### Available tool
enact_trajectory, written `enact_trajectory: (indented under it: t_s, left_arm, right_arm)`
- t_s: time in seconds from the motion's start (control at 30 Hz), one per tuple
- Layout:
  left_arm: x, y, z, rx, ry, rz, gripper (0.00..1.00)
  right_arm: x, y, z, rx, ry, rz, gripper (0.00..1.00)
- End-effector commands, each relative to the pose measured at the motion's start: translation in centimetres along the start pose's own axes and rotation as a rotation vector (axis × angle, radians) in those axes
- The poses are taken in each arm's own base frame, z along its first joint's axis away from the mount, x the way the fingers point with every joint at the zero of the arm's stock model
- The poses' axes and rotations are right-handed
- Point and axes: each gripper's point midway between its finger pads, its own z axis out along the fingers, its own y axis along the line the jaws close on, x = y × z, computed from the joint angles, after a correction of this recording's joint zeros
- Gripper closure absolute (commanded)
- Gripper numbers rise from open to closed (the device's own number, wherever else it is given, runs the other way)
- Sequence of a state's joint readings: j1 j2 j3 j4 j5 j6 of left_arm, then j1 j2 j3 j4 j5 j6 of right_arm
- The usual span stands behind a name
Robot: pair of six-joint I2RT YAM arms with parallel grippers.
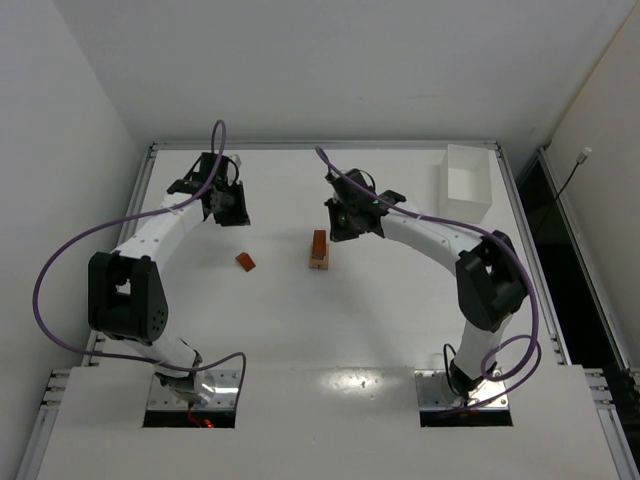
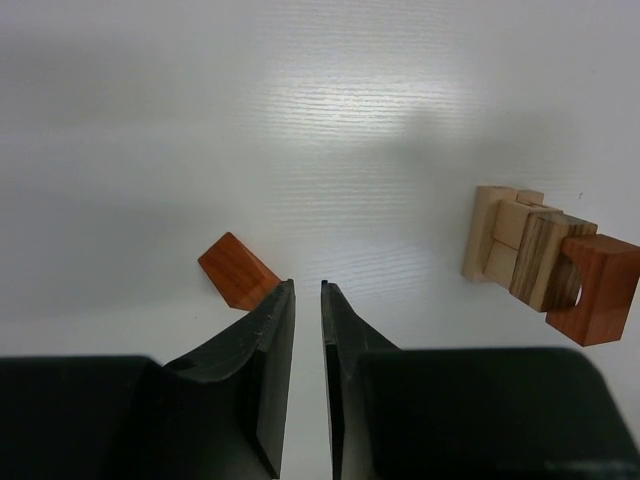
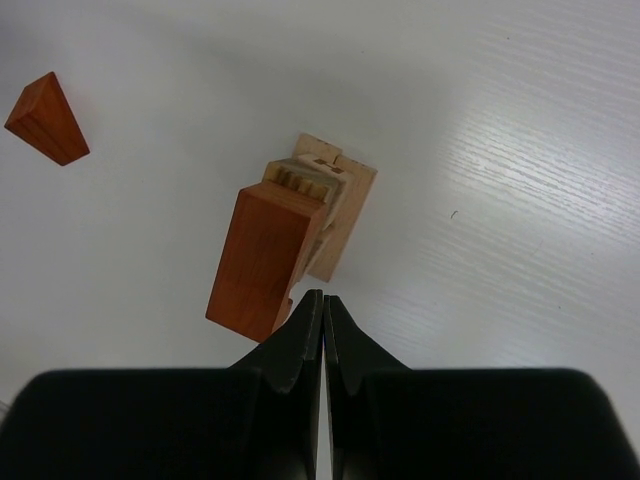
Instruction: Build the wood block tower
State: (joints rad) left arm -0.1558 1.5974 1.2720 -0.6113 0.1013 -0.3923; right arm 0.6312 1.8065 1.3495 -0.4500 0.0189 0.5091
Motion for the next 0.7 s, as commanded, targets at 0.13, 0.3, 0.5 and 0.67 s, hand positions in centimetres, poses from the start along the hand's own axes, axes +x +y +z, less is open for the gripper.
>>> enact_trajectory:
  t_s: [0.13,0.3,0.5,0.67]
  left_arm:
    - [-1.3,-0.4,-0.5,0.031,-0.045,-0.005,0.86]
    - [-1.3,-0.4,-0.5,0.031,-0.045,-0.005,0.86]
    - [-1.2,-0.1,-0.3,0.032,-0.036,-0.013,0.86]
    - [-1.4,-0.2,-0.1,0.032,-0.036,-0.013,0.86]
  right_arm:
    - [0.8,0.1,1.0,-0.002,0.017,0.014,1.00]
    - [1.3,0.3,1.1,-0.016,0.032,0.015,1.00]
    - [2.0,1.3,1.1,-0.048,0.045,-0.022,1.00]
    - [2.5,2.0,1.2,-0.072,0.055,-0.029,1.00]
